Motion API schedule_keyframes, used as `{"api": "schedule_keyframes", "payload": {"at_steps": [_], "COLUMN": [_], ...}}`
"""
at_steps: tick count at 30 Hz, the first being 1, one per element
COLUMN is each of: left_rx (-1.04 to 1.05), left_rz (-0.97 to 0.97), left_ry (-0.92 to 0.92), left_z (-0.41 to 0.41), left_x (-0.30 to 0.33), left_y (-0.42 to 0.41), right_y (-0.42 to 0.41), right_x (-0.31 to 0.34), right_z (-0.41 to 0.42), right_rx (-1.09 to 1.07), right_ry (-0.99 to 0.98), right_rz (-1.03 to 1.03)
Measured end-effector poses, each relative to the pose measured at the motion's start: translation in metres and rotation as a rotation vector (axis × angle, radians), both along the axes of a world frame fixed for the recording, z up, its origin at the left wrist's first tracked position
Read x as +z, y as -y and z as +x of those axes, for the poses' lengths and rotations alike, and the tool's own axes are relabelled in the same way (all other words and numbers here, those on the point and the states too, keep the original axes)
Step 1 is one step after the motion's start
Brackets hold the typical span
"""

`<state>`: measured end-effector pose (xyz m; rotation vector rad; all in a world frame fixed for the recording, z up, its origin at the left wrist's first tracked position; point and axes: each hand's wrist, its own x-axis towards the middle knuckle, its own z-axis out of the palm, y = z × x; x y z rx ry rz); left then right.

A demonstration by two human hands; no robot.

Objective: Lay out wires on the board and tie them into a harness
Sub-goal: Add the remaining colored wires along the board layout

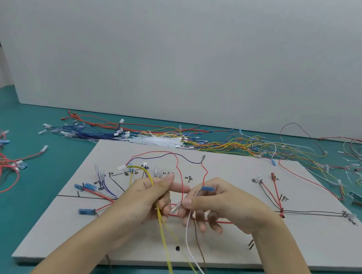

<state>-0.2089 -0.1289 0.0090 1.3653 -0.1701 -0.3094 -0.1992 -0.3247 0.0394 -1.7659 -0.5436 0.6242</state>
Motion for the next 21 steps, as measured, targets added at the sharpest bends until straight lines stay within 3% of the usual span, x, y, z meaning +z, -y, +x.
{"api": "schedule_keyframes", "payload": {"at_steps": [3, 8, 11, 16, 19, 21], "left_rx": [-0.027, -0.312, -0.345, -0.093, 0.136, 0.250], "left_rz": [-0.009, 0.191, 0.154, 0.075, 0.070, 0.046], "left_ry": [-0.048, -0.022, -0.049, -0.057, -0.027, 0.012], "left_z": [-0.002, -0.006, -0.006, 0.001, 0.007, 0.010], "left_x": [0.003, 0.003, 0.001, 0.002, 0.004, 0.005], "left_y": [-0.007, -0.017, -0.012, -0.024, -0.043, -0.056], "right_y": [0.006, 0.008, -0.001, 0.010, 0.042, 0.065], "right_x": [0.002, -0.003, -0.001, 0.020, 0.035, 0.045], "right_z": [-0.003, -0.009, -0.007, 0.008, 0.017, 0.022], "right_rx": [-0.010, 0.092, 0.001, -0.301, -0.151, -0.093], "right_ry": [-0.057, -0.418, -0.509, -0.381, -0.419, -0.344], "right_rz": [0.098, 0.701, 0.898, 0.804, 0.706, 0.565]}}
